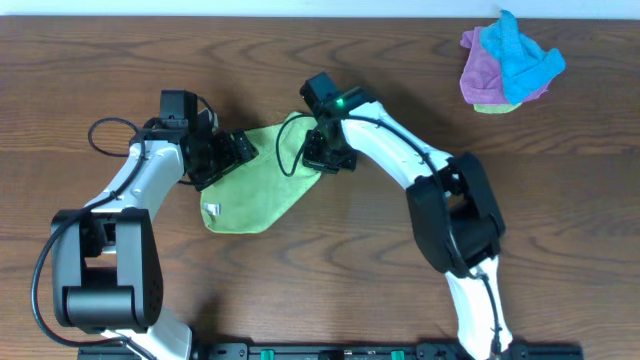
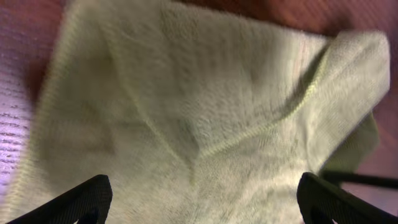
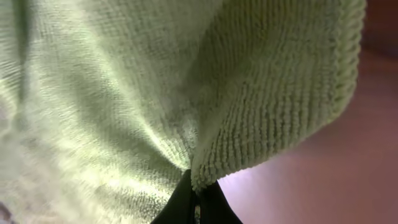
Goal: Fold the cloth
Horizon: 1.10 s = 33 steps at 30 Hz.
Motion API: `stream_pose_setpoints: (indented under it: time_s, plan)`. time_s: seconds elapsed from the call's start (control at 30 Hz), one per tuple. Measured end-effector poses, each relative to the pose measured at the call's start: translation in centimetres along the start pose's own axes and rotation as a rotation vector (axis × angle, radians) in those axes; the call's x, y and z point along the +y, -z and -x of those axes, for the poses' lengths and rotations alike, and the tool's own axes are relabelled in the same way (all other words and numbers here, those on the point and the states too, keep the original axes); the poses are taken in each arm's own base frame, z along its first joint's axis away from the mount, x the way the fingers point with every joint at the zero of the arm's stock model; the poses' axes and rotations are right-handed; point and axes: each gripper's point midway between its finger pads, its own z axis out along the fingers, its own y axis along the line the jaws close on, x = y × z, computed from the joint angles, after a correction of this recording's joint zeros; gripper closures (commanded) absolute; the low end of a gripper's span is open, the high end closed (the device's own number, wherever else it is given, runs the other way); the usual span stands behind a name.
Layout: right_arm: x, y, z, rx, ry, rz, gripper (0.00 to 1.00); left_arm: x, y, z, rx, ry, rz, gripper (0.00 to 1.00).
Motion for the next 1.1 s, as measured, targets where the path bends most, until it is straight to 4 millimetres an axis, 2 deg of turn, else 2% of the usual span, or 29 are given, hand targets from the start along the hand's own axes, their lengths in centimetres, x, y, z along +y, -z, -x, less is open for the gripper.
stream_pose_setpoints:
  time_s: [0.07,0.2,0.23,0.27,0.3,0.33,0.43,0.53,0.6,0.7,0.8,0.87,0.97,1.03,1.1]
  plan:
    - [0.0,1.8,-0.2,-0.017,0.004,0.0,0.99,0.0,0.0,0.1,-0.004,0.004,-0.002,0.04]
    - [1.8,7.9,0.3,-0.162,0.041,0.064,0.99,-0.1,0.0,0.2,-0.007,0.003,-0.004,0.04]
    - [2.6,9.3,0.5,-0.203,0.053,0.093,0.95,-0.1,0.0,0.2,-0.007,0.003,-0.004,0.04]
    - [3.4,10.6,0.9,-0.246,0.061,0.126,0.83,-0.1,0.0,0.2,-0.007,0.003,-0.004,0.04]
    - [4.4,11.6,1.3,-0.285,0.074,0.163,0.77,-0.1,0.0,0.2,-0.007,0.003,-0.004,0.03]
    - [5.0,12.0,1.5,-0.305,0.079,0.181,0.72,-0.1,0.0,0.2,-0.007,0.003,-0.004,0.03]
    - [6.2,11.2,2.5,-0.333,0.096,0.211,0.53,-0.1,0.0,0.1,-0.005,0.005,-0.003,0.03]
    - [5.9,9.0,2.8,-0.313,0.101,0.18,0.41,0.0,0.0,0.0,0.002,0.008,0.001,0.04]
    - [5.3,8.0,2.8,-0.3,0.1,0.148,0.38,0.1,0.0,-0.2,0.007,0.01,0.003,0.04]
    - [3.9,7.5,2.4,-0.281,0.09,0.083,0.37,0.1,0.0,-0.2,0.009,0.012,0.004,0.05]
    - [1.3,7.0,1.1,-0.218,0.069,-0.014,0.38,0.1,0.0,-0.3,0.011,0.013,0.006,0.05]
    - [-1.4,6.9,-0.3,-0.148,0.037,-0.109,0.38,0.2,0.0,-0.3,0.012,0.013,0.007,0.05]
    - [-4.0,7.2,-0.9,-0.1,-0.005,-0.183,0.37,0.2,0.0,-0.3,0.012,0.013,0.006,0.04]
    - [-4.7,7.4,-0.3,-0.104,-0.017,-0.188,0.34,0.1,0.0,-0.3,0.011,0.013,0.005,0.05]
    - [-3.8,7.3,0.7,-0.135,0.003,-0.141,0.34,0.1,0.0,-0.3,0.011,0.012,0.001,0.04]
